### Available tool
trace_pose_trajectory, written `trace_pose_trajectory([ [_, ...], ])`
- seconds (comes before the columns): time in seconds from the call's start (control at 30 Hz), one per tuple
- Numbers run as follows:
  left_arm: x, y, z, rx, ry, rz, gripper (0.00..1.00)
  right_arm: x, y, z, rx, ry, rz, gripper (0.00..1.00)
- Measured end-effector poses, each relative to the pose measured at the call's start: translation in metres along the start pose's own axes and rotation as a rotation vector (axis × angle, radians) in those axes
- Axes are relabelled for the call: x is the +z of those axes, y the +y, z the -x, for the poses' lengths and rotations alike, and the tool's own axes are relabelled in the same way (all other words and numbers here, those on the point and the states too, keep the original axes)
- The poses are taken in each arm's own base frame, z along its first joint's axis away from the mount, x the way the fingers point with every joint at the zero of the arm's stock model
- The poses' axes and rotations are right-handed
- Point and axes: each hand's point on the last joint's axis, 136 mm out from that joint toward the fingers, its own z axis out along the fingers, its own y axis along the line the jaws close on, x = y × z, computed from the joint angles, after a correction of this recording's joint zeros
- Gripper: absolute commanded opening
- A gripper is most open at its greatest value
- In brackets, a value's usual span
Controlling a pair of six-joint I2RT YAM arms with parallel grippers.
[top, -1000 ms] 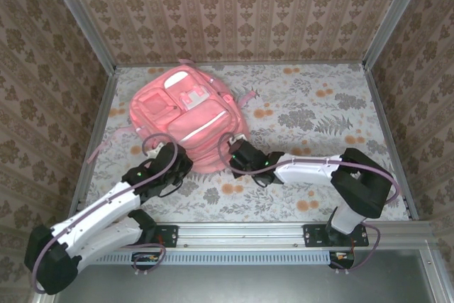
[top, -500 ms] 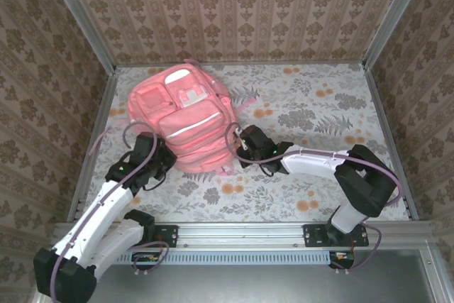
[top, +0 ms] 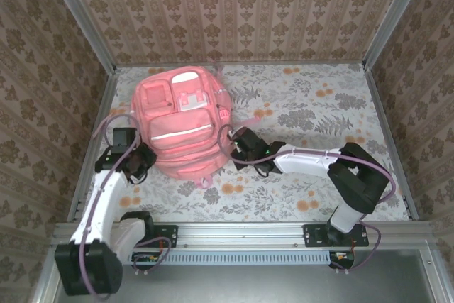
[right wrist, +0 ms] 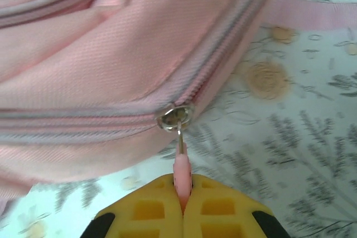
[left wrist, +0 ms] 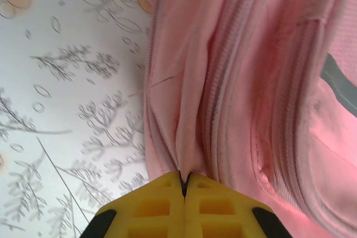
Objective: Pack books, pencil case, and school supplies into a backpack
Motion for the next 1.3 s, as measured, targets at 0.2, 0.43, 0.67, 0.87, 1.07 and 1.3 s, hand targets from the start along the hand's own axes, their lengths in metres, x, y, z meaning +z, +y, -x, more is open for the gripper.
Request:
trace_pose_trajectory([
  [0.2, 0.017, 0.0, 0.048, 0.026, -0.004, 0.051, 0.0, -0.022, 0.063, -0.013, -0.047, -0.011, 0.084, 0.0],
  [0.43, 0.035, -0.028, 0.096, 0.097, -0.023, -0.008, 0.47, -0.021, 0.112, -0.014, -0.037, 0.006, 0.148, 0.0],
  [0.67, -0.004, -0.052, 0.065, 0.111, -0.066, -0.154, 0.51, -0.012, 0.119, -0.012, -0.009, 0.016, 0.147, 0.0],
  [0.87, -0.029, -0.068, -0.024, 0.124, 0.023, -0.297, 0.5, -0.008, 0.118, -0.011, 0.002, 0.018, 0.142, 0.0],
  [1.07, -0.015, -0.056, -0.088, 0.08, 0.123, -0.29, 0.57, -0.007, 0.117, -0.01, 0.008, 0.02, 0.146, 0.0],
  [1.3, 0.006, -0.064, -0.108, 0.061, 0.126, -0.256, 0.67, -0.007, 0.118, -0.011, 0.014, 0.024, 0.155, 0.0],
])
